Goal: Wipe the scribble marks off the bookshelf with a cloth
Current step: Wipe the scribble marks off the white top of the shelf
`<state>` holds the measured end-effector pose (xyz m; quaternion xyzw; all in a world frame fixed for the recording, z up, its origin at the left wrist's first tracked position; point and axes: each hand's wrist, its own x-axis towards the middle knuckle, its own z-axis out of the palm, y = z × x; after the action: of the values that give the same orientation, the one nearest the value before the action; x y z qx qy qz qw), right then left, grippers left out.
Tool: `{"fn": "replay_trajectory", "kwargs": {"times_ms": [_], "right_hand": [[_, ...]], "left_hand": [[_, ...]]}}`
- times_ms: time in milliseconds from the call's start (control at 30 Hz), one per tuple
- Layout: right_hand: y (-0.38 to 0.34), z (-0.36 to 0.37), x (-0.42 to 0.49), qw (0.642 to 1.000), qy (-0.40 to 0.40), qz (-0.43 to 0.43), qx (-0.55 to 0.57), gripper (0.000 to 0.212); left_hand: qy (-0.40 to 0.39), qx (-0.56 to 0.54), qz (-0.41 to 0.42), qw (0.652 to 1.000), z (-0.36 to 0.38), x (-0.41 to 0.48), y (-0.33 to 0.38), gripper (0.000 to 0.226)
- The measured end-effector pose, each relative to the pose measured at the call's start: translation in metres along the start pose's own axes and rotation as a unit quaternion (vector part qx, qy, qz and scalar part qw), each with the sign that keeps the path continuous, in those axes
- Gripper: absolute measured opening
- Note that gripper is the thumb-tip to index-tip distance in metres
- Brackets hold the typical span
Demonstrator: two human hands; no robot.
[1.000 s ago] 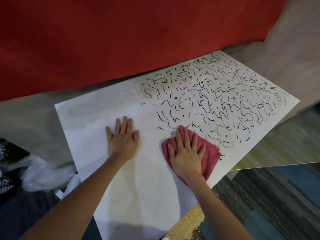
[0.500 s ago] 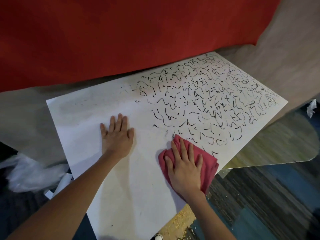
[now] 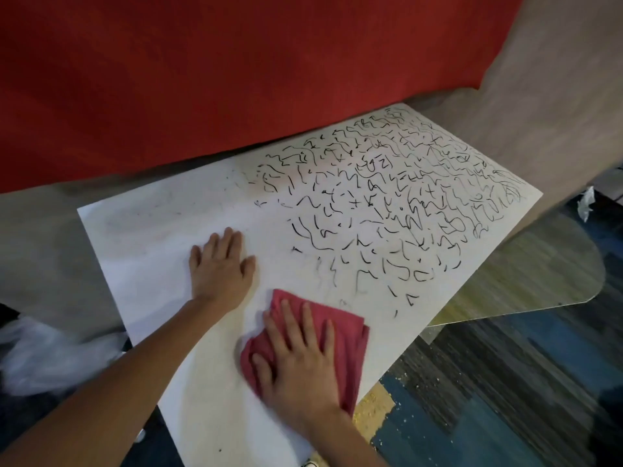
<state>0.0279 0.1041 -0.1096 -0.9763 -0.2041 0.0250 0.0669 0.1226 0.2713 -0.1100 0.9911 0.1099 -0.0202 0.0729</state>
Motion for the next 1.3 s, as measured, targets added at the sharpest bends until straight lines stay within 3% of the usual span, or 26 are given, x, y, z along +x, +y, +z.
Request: {"fn": "replay_trajectory", "kwargs": {"times_ms": [67, 200, 300, 467, 533, 700, 833, 967, 1033, 1100, 1200, 1300], "right_hand": [[-0.025, 0.003, -0.016, 0.998, -0.021, -0.057, -0.007, 0.063], [-0.025, -0.002, -0.004, 0.993, -0.049, -0.108, 0.000, 0.057], [0.006, -0.006, 0.036, 0.998, -0.037, -0.049, 0.017, 0.051], [0.061, -0.025, 0.098, 0.996, -0.072, 0.043, 0.044, 0.086], [0.058, -0.024, 0.087, 0.996, -0.057, 0.048, 0.041, 0.082], [0.029, -0.007, 0.025, 1.000, 0.002, -0.008, -0.008, 0.050], [0.029, -0.009, 0.047, 1.000, -0.002, -0.022, -0.009, 0.050], [0.039, -0.018, 0.129, 0.997, -0.069, -0.011, 0.015, 0.070], [0.044, -0.020, 0.164, 0.997, -0.076, 0.012, 0.012, 0.058], [0.042, -0.019, 0.173, 0.997, -0.073, 0.023, 0.012, 0.055], [0.038, -0.013, 0.131, 0.999, -0.054, 0.001, 0.002, 0.071], [0.038, -0.007, 0.065, 1.000, 0.005, -0.019, 0.011, 0.056]], "left_hand": [[0.014, 0.003, 0.030, 0.999, -0.005, 0.005, -0.010, 0.093], [0.046, -0.021, 0.064, 0.997, -0.005, 0.011, -0.021, 0.087], [0.038, -0.033, 0.056, 0.997, -0.005, 0.009, -0.019, 0.086], [-0.001, -0.002, -0.002, 1.000, -0.003, 0.002, -0.023, 0.059], [-0.011, 0.000, -0.012, 1.000, 0.000, -0.005, -0.024, 0.058], [-0.021, 0.008, -0.015, 1.000, 0.000, -0.007, -0.023, 0.064], [-0.013, 0.010, 0.016, 1.000, -0.004, 0.004, -0.029, 0.091], [0.015, -0.015, 0.080, 0.997, -0.015, 0.014, -0.047, 0.065], [0.022, -0.033, 0.086, 0.995, -0.014, 0.013, -0.051, 0.058], [0.024, -0.036, 0.089, 0.995, -0.013, 0.011, -0.051, 0.064], [-0.011, -0.006, 0.072, 0.997, -0.012, 0.018, -0.056, 0.088], [-0.044, 0.027, 0.054, 0.997, -0.010, 0.033, -0.061, 0.097]]}}
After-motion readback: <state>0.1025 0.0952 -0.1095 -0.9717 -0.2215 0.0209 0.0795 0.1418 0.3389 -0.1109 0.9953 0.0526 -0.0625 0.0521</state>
